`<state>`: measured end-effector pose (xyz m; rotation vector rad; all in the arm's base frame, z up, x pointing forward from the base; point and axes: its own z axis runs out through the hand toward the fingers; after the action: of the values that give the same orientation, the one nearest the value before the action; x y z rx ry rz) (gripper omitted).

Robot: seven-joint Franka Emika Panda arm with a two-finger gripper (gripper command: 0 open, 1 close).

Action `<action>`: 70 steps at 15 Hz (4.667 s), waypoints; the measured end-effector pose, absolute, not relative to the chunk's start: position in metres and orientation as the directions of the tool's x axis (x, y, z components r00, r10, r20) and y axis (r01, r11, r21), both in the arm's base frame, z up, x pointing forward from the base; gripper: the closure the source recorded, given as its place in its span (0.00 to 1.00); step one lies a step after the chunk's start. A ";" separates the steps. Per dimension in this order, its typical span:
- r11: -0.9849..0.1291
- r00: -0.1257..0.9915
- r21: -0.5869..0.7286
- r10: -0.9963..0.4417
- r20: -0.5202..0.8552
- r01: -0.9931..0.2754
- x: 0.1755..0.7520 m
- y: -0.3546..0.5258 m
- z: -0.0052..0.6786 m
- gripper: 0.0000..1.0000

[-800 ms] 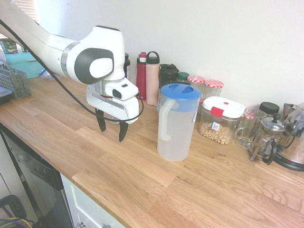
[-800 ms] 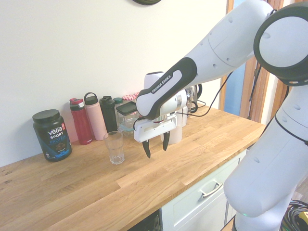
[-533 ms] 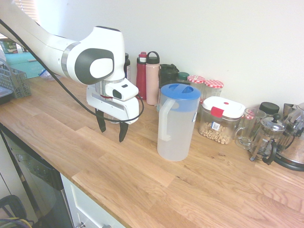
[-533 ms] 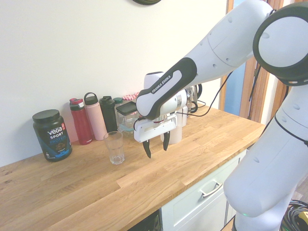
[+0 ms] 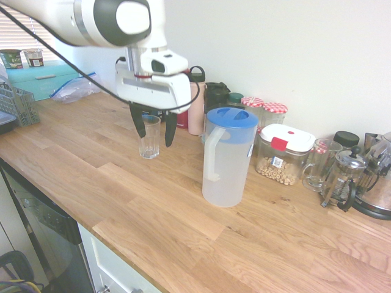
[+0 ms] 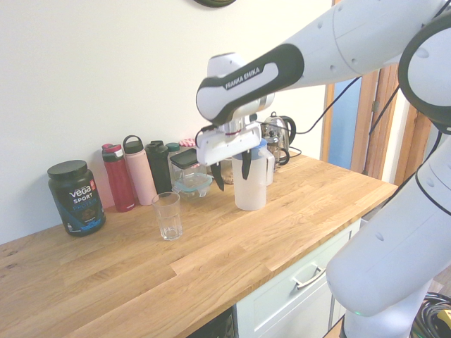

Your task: Pour me some water

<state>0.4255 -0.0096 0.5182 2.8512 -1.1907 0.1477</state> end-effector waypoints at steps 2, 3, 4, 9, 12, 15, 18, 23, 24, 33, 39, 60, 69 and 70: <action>-0.734 0.731 0.013 -0.674 0.107 -0.679 0.417 -0.028 0.555 0.00; -0.738 0.734 0.005 -0.670 0.113 -0.675 0.409 -0.040 0.572 0.00; -0.736 0.730 -0.007 -0.672 0.122 -0.676 0.400 -0.054 0.585 0.00; -0.762 0.751 -0.058 -0.646 0.135 -0.645 0.375 -0.130 0.590 0.00; -0.769 0.757 -0.069 -0.638 0.140 -0.636 0.383 -0.148 0.560 0.00; -0.765 0.751 -0.068 -0.642 0.156 -0.640 0.405 -0.155 0.532 0.00; -0.748 0.733 -0.060 -0.661 0.163 -0.661 0.430 -0.159 0.502 1.00; -0.734 0.719 -0.057 -0.676 0.159 -0.677 0.442 -0.158 0.494 1.00; -0.730 0.716 -0.057 -0.680 0.156 -0.681 0.442 -0.160 0.494 1.00; -0.716 0.706 -0.047 -0.695 0.133 -0.696 0.437 -0.165 0.490 1.00; -0.726 0.716 -0.044 -0.685 0.138 -0.686 0.442 -0.151 0.491 1.00; -0.999 0.989 0.003 -0.040 0.142 -0.041 0.417 -0.046 0.579 1.00; -0.976 0.993 0.182 0.115 -0.029 0.118 0.478 -0.002 0.587 1.00; -0.970 0.991 0.201 0.128 -0.048 0.136 0.481 0.007 0.583 1.00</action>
<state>0.4808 0.0068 0.5829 2.9298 0.1963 -0.0516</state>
